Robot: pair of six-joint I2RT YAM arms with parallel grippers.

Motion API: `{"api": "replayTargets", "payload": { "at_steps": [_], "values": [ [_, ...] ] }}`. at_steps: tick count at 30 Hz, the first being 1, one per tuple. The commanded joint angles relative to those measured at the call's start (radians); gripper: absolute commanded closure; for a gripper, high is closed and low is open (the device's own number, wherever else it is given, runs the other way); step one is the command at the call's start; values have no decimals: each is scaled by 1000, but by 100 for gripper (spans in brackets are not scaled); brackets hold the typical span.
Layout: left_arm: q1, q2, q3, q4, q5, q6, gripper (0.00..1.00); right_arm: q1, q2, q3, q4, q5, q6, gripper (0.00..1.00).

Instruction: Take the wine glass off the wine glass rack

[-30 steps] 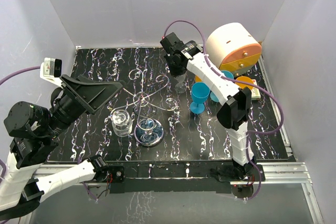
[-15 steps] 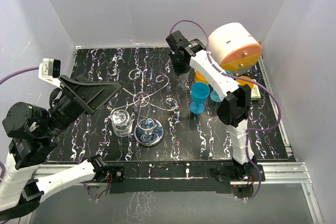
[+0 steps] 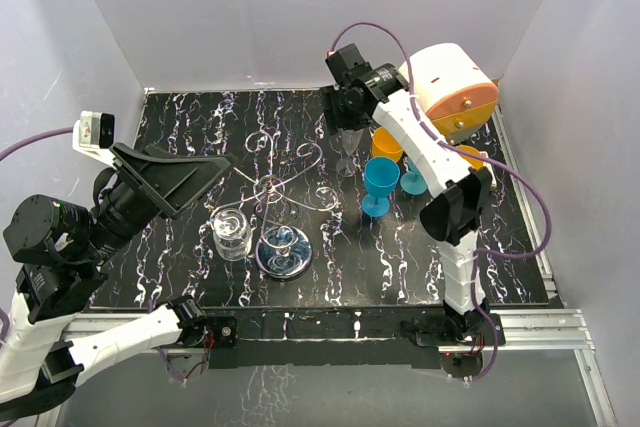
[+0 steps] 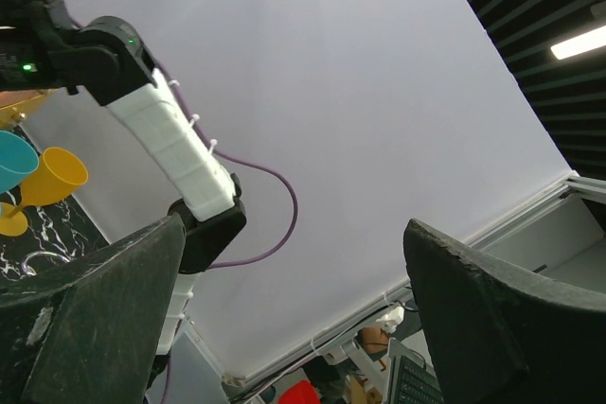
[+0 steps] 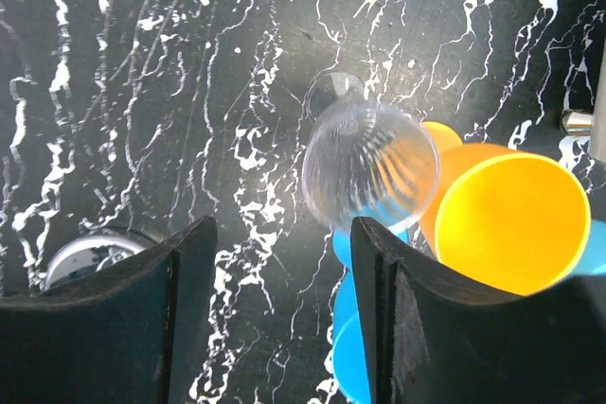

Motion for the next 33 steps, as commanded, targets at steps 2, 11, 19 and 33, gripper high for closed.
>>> {"api": "replayTargets", "payload": {
  "at_steps": [2,11,19,33],
  "values": [
    [0,-17,9,14,-8,3,1,-6,-241,9,5,-55,32,34],
    [0,-61,-10,-29,-52,20,1,-6,-785,-515,357,-261,67,2],
    [-1,-24,45,-119,-115,61,1,-5,-1065,-809,762,-667,306,1],
    [0,15,127,-260,-261,81,1,374,-929,-690,700,-445,355,2]
  ]
}}
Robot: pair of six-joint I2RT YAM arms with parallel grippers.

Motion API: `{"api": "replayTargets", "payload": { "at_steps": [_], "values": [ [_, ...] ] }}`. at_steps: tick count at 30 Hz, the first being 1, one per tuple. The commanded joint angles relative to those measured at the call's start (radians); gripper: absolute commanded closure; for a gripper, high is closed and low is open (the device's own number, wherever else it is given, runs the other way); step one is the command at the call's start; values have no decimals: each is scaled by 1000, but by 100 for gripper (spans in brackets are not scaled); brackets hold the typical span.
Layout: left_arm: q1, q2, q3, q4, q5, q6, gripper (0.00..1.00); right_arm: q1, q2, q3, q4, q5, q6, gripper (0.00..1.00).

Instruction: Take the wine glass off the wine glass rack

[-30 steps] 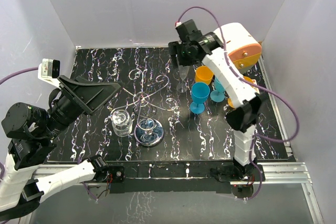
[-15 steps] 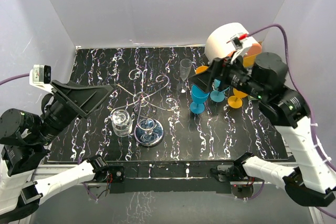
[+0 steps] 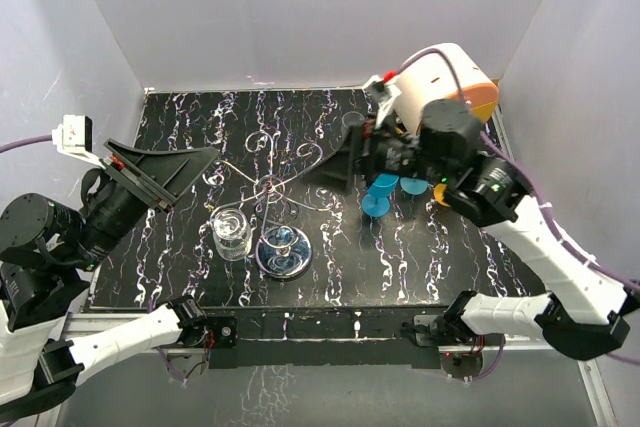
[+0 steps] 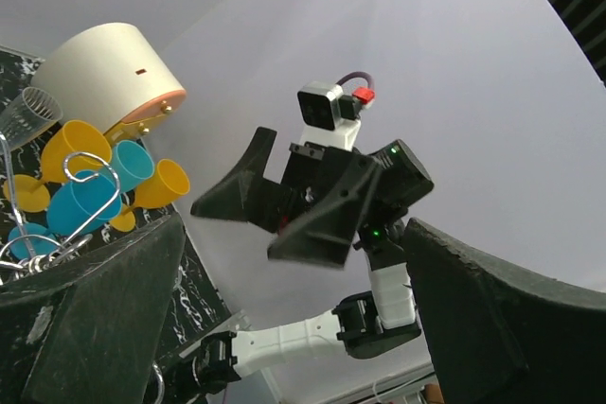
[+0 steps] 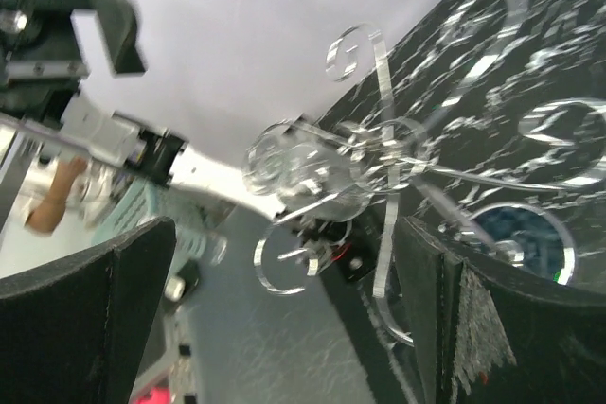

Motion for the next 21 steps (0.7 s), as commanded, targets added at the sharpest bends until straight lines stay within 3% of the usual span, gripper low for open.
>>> {"api": "replayTargets", "payload": {
  "at_steps": [1,6,11,16,21],
  "values": [
    [0,4,26,-43,-76,4,1,244,91,155,-36,204,-51,2],
    [0,-18,24,-73,-117,-15,1,454,226,322,-170,440,-142,2],
    [0,-36,24,-94,-143,-27,1,575,356,490,-288,600,-244,2],
    [0,-44,21,-104,-154,-35,1,625,467,618,-409,691,-341,2],
    [0,-46,16,-112,-165,-39,1,646,519,646,-435,687,-427,5]
  ]
}}
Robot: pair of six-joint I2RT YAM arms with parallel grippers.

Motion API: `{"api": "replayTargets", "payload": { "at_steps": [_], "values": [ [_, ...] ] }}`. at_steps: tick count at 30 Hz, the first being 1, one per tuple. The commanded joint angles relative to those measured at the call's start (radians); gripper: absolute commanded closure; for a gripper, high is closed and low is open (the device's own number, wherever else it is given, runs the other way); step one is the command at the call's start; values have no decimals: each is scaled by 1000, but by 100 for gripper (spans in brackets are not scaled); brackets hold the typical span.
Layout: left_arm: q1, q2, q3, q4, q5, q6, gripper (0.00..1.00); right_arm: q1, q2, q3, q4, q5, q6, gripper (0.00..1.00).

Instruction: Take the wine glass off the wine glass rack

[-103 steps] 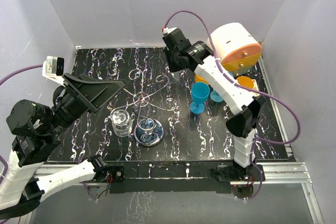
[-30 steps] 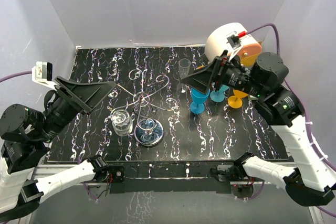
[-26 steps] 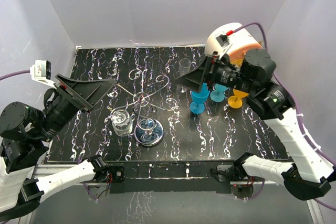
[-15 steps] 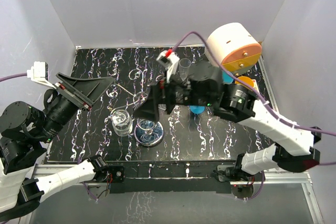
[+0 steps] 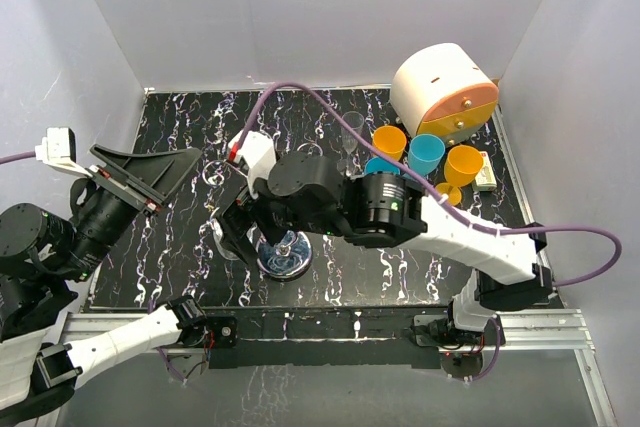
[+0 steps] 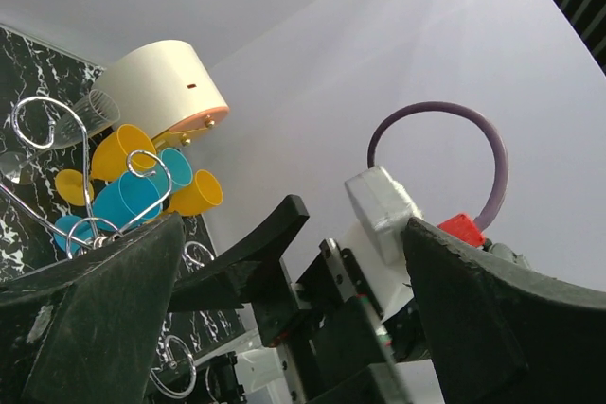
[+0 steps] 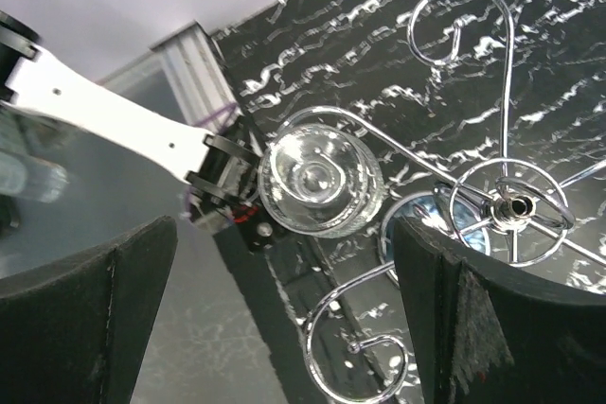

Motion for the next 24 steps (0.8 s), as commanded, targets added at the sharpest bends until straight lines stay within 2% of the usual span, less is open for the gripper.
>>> {"api": "replayTargets", "payload": {
  "at_steps": [1,12,24],
  "values": [
    [1,-1,13,-7,-30,-4,1,18,25,48,-33,63,-114,5],
    [0,-27,4,-41,-88,-23,1,33,66,39,-2,94,-180,2],
    [0,-42,3,-60,-116,-40,1,34,96,46,32,96,-216,16]
  ]
}}
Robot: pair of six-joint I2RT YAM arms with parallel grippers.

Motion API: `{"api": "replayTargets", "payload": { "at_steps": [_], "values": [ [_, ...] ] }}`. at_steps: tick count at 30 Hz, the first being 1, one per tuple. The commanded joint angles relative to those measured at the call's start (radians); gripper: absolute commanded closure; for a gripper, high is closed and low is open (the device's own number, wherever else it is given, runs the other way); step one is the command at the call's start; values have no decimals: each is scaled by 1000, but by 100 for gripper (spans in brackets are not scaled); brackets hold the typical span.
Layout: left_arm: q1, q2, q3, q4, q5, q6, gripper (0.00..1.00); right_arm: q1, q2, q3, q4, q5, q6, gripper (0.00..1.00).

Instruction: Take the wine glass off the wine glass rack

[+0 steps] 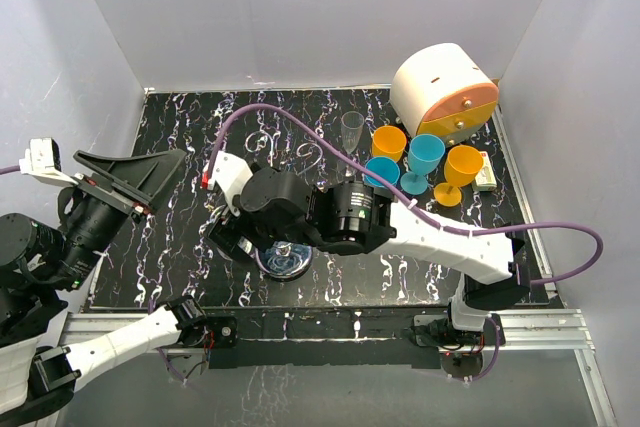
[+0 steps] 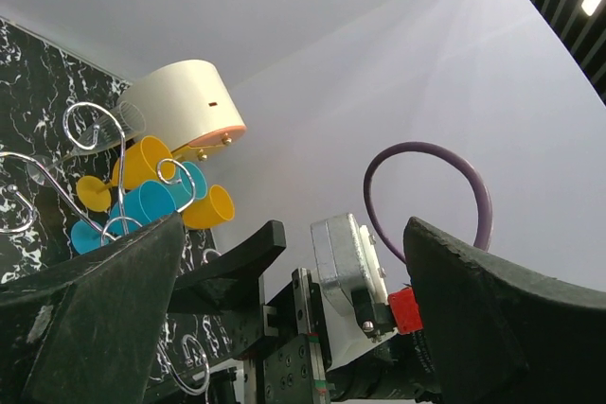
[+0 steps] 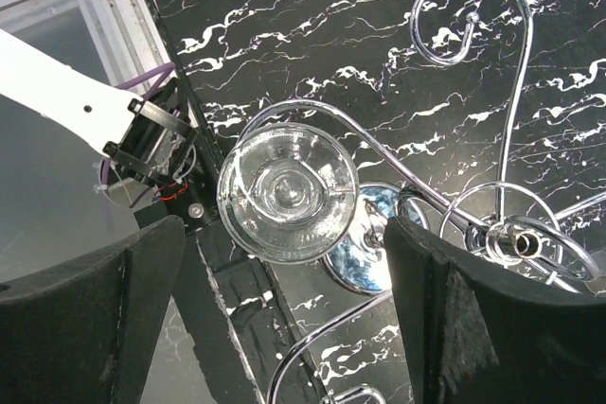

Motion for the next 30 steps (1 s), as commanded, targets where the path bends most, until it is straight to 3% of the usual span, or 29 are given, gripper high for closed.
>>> {"api": "replayTargets", "payload": {
  "at_steps": [1,7,14,23,30],
  "values": [
    [0,-4,4,-6,-29,-5,1,5,10,46,68,21,-27,16],
    [0,-9,8,-15,-37,-9,1,5,14,55,69,35,-30,22],
    [-1,-21,4,-23,-45,-17,1,6,14,56,77,55,-28,37],
    [0,-48,-11,-29,-56,-32,2,6,54,58,82,63,-31,32],
    [0,-58,-10,-36,-63,-33,1,6,70,84,78,64,-30,45]
  ]
}}
